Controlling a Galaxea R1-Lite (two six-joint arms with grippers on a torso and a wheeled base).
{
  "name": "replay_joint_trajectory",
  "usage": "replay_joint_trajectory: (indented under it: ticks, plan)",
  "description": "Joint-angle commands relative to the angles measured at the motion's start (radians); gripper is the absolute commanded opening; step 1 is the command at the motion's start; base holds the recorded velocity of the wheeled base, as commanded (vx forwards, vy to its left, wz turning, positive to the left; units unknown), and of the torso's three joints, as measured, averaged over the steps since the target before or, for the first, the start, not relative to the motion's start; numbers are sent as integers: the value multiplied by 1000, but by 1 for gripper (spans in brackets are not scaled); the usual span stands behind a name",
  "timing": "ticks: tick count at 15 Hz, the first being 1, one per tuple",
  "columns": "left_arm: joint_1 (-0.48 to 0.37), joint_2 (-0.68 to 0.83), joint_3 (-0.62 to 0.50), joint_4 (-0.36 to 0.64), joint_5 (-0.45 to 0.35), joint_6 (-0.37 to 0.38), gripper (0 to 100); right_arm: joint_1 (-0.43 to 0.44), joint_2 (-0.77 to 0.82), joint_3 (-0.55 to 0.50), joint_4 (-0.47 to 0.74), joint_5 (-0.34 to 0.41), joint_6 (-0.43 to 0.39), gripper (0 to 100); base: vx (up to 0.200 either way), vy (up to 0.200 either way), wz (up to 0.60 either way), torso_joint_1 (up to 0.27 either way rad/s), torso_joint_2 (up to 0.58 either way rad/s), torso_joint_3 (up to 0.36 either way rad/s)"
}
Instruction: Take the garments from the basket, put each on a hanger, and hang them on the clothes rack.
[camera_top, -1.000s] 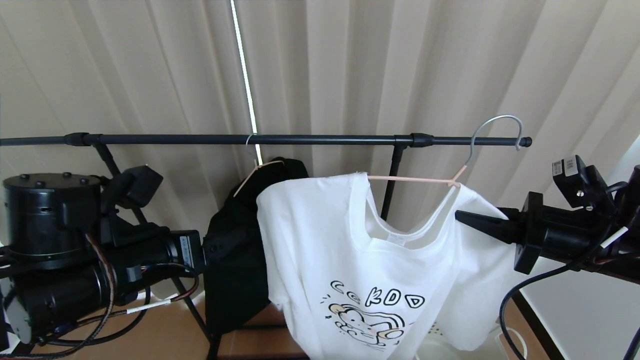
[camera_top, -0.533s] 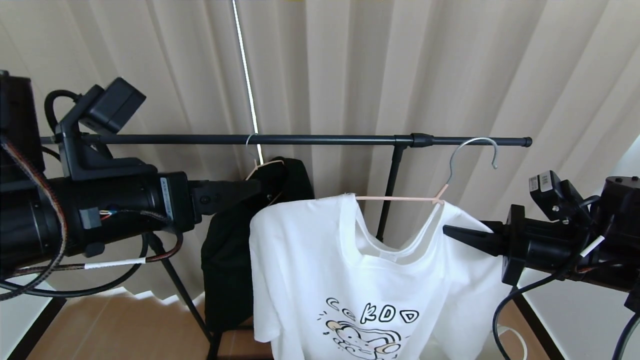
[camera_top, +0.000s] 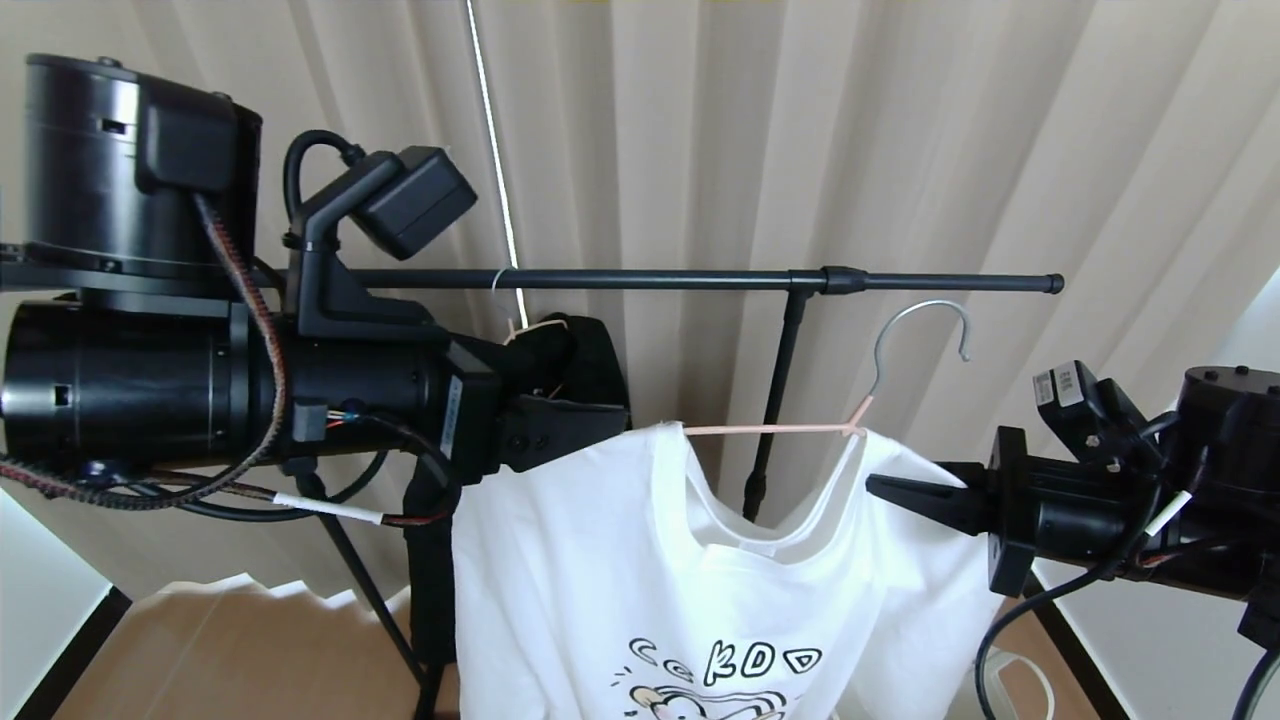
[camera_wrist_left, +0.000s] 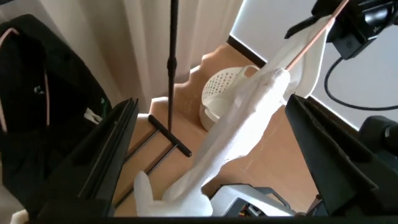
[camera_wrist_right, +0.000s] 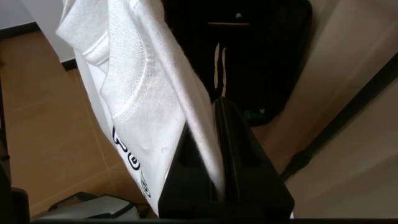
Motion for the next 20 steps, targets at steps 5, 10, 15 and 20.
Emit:
replay_joint_trajectory:
  ticks: [5, 10, 15, 20]
  plan:
    - [-80, 139, -131, 158, -62, 168, 100, 32, -4, 4, 2, -5, -8, 0, 0, 0, 0, 0, 0, 0]
    - [-129, 166, -135, 155, -60, 169, 100, 54, -6, 4, 2, -5, -8, 0, 0, 0, 0, 0, 0, 0]
    - [-157, 169, -131, 155, -57, 171, 100, 55, -1, 4, 2, -5, -8, 0, 0, 0, 0, 0, 0, 0]
    - [-177, 171, -131, 154, -57, 197, 100, 54, 0, 4, 2, -6, -8, 0, 0, 0, 0, 0, 0, 0]
